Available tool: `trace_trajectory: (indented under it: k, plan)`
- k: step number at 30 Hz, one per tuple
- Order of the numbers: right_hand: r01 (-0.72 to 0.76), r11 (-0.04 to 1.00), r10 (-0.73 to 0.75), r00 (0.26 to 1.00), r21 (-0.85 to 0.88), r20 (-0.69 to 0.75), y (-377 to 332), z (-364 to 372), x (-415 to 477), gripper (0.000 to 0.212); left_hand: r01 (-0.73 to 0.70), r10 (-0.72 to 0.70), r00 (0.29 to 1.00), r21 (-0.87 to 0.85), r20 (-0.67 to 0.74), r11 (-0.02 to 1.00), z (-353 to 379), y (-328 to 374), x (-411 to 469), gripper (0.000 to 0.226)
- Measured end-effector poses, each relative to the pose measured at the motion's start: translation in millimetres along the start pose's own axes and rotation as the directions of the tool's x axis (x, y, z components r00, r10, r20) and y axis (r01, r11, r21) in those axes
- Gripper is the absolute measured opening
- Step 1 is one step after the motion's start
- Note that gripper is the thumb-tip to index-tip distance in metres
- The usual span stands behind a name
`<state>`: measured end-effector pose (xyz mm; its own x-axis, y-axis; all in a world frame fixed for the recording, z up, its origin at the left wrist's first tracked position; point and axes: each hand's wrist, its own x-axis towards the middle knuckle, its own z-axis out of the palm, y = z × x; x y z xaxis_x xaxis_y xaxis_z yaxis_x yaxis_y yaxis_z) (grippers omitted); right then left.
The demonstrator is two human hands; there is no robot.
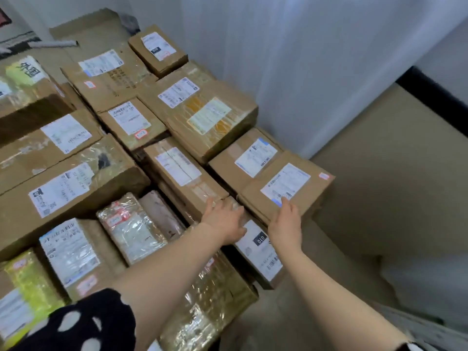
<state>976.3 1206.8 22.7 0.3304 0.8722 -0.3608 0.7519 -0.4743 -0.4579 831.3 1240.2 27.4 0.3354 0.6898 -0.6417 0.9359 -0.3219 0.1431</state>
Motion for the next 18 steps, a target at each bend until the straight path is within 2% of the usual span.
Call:
trace_trajectory:
  k: [4,6,8,10,13,18]
  plan:
    - [-0.064,0.986,0.106,0.955,0.156,-0.278,42.6,-1.0,-24.0,0.042,0.012,-0.014,0.999,0.050,0.043,0.999,22.3,21.7,-1.3,0.073]
    - [-0.162,0.957,0.232,0.926,0.239,-0.299,57.5,3.3,-37.4,0.042,0.035,-0.038,0.998,0.074,0.051,0.997,32.4,26.0,-4.5,0.077]
    - [-0.315,0.887,0.386,0.908,0.338,-0.165,71.0,10.6,-51.4,0.050,0.064,-0.068,0.997,0.082,0.043,0.995,41.6,30.6,-8.1,0.077]
    - [-0.462,0.793,0.490,0.871,0.398,0.034,79.8,18.8,-61.3,0.061,0.083,-0.087,0.995,0.079,0.045,0.993,47.4,34.6,-11.1,0.077]
    - [-0.523,0.759,0.463,0.853,0.388,0.243,79.4,30.5,-71.5,0.059,0.092,-0.094,0.994,0.046,0.046,0.995,53.0,36.8,-15.3,0.078]
    - [-0.483,0.786,0.420,0.875,0.386,0.241,70.0,34.8,-71.6,0.048,0.117,-0.118,0.991,0.020,0.057,0.993,55.1,37.4,-17.5,0.077]
